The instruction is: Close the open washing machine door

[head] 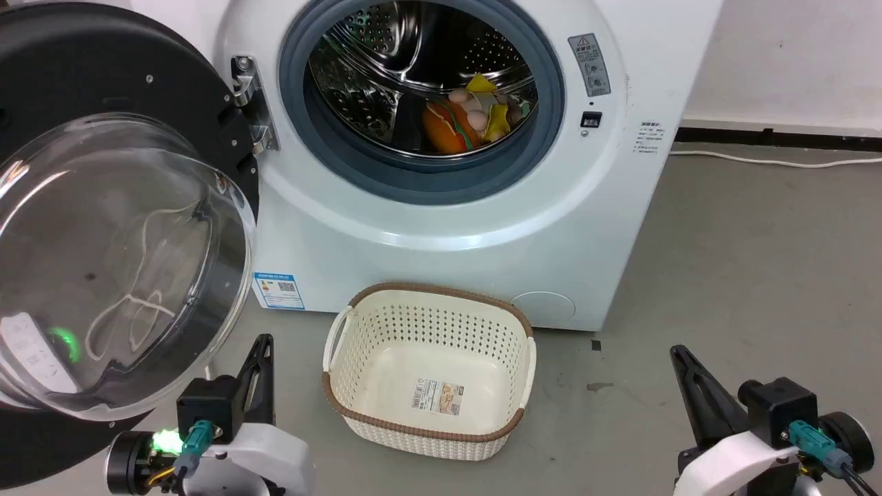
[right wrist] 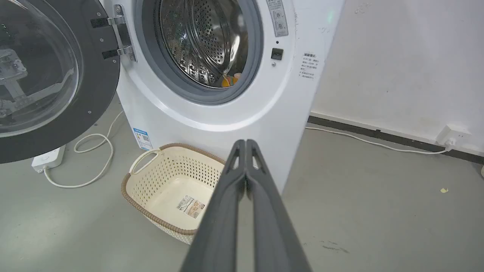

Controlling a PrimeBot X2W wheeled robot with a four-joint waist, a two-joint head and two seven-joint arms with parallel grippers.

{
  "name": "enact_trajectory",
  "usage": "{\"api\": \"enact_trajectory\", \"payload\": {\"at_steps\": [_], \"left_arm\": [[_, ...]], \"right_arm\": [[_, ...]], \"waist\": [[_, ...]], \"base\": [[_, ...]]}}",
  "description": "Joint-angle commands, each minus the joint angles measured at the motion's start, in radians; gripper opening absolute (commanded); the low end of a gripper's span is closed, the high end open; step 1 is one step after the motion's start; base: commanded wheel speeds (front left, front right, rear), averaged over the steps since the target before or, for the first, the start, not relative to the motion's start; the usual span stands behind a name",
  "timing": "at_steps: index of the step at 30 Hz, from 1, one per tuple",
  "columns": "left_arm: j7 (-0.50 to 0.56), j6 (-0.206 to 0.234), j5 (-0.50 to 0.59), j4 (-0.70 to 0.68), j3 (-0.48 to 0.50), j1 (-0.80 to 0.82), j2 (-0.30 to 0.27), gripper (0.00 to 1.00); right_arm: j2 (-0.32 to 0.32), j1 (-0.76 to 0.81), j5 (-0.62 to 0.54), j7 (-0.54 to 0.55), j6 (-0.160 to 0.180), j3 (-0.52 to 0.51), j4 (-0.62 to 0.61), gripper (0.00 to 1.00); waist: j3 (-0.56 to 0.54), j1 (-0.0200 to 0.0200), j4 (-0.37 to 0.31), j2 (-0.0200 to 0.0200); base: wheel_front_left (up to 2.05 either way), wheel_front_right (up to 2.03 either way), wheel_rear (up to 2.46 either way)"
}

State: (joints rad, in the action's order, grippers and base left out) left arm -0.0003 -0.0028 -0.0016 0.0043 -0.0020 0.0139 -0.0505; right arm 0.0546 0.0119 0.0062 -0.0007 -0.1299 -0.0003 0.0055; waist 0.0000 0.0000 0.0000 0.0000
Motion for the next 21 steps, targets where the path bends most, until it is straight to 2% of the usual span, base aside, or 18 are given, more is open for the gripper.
{"api": "enact_trajectory", "payload": {"at_steps": [1, 21], "left_arm": [[0.000, 0.003, 0.002, -0.004, 0.002, -0.014, 0.000, 0.00], [0.000, 0.003, 0.002, -0.004, 0.002, -0.014, 0.000, 0.00]], "right_arm": [[-0.004, -0.012, -0.006, 0.001, -0.001, 0.000, -0.005, 0.00], [-0.004, -0.012, -0.006, 0.001, -0.001, 0.000, -0.005, 0.00]], "waist": [[0.000, 0.0000, 0.000, 0.0000], [0.000, 0.0000, 0.000, 0.0000]], "base": [[0.00, 0.00, 0.00], [0.00, 0.00, 0.00]]}}
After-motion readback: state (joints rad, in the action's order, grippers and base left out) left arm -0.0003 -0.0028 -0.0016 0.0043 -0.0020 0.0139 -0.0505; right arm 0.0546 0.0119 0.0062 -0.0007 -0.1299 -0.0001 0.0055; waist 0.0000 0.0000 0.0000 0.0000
